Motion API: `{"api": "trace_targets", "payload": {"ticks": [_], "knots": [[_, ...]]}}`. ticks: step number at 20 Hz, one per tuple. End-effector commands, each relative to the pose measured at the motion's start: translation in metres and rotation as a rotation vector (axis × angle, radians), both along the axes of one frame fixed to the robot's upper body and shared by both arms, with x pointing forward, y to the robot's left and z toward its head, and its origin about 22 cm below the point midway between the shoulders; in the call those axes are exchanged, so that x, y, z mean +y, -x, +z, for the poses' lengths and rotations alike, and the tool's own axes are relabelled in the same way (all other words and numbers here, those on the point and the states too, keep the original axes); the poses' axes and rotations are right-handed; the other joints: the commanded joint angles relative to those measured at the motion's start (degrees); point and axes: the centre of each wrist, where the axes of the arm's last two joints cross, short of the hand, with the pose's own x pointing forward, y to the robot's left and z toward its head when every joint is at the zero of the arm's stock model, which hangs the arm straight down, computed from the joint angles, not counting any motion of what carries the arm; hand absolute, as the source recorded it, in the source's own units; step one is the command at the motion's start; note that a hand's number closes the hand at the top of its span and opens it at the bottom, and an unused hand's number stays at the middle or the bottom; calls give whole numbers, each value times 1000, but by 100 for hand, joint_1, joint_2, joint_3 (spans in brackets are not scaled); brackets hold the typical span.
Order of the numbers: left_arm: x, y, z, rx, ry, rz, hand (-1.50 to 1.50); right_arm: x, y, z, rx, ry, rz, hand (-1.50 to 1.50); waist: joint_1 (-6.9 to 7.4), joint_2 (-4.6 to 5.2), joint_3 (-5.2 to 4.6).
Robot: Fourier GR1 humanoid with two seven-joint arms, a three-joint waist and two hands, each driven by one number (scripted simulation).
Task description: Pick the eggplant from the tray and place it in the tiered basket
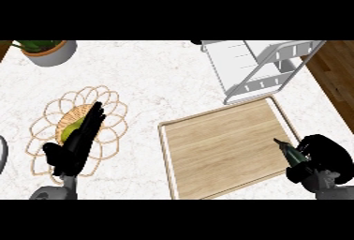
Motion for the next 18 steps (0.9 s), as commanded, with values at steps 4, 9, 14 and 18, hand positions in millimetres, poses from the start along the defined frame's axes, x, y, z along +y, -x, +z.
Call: {"api": "trace_targets", "payload": {"ticks": [4, 9, 14, 18], "knots": [[3, 0, 4, -9, 7, -5, 0, -4, 20, 11, -244, 102, -655, 150, 167, 17, -14], [-6, -7, 6, -16, 0, -34, 0, 37, 17, 74, -680, -53, -717, 150, 400, 43, -5], [-7, -5, 6, -32, 4, -91, 0, 65, 28, 122, -894, 94, -726, 150, 753, 128, -5], [-31, -22, 15, -37, 8, -127, 0, 99, 8, 163, -941, 130, -714, 150, 889, 174, 4]]}}
